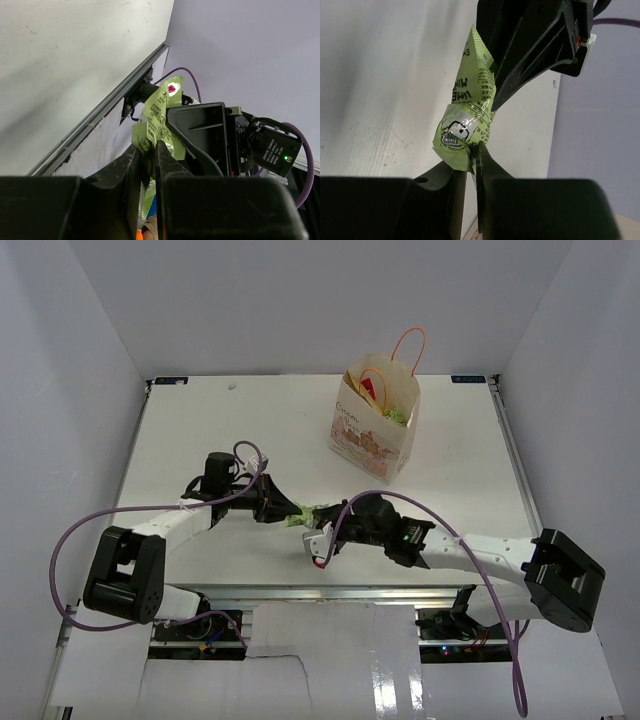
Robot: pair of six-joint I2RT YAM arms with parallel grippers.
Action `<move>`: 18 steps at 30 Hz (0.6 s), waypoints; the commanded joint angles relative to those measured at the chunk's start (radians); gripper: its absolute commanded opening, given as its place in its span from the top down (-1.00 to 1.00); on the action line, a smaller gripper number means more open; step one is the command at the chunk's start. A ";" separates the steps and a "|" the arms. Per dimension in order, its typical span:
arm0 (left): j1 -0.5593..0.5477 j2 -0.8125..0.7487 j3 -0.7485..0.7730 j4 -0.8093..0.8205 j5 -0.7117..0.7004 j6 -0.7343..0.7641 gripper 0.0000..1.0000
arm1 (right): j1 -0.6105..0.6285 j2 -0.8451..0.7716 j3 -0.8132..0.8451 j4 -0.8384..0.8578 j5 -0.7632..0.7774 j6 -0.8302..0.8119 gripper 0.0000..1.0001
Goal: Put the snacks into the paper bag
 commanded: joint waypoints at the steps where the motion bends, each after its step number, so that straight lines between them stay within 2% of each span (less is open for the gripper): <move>1: -0.014 -0.035 0.000 0.001 0.057 0.001 0.49 | 0.007 0.017 0.060 0.056 0.016 0.047 0.79; 3: -0.013 -0.050 0.009 0.000 0.056 0.000 0.33 | 0.008 0.009 0.079 0.030 0.005 0.093 0.85; 5: -0.008 -0.079 0.026 -0.015 0.023 0.021 0.03 | 0.003 -0.003 0.111 -0.032 -0.016 0.128 0.84; 7: 0.003 -0.102 0.067 -0.069 -0.016 0.046 -0.19 | -0.009 -0.026 0.143 -0.108 -0.063 0.176 0.85; 11: 0.033 -0.177 0.161 -0.141 -0.157 0.147 -0.29 | -0.110 -0.100 0.234 -0.266 -0.247 0.301 0.85; 14: 0.046 -0.219 0.239 -0.206 -0.258 0.253 -0.32 | -0.206 -0.155 0.266 -0.280 -0.376 0.422 0.84; 15: 0.047 -0.248 0.254 -0.232 -0.334 0.279 -0.35 | -0.226 -0.196 0.287 -0.277 -0.390 0.453 0.85; 17: 0.047 -0.280 0.279 -0.238 -0.395 0.328 -0.42 | -0.286 -0.238 0.309 -0.267 -0.403 0.537 0.85; 18: 0.050 -0.297 0.279 -0.233 -0.422 0.336 -0.53 | -0.302 -0.267 0.341 -0.256 -0.388 0.570 0.85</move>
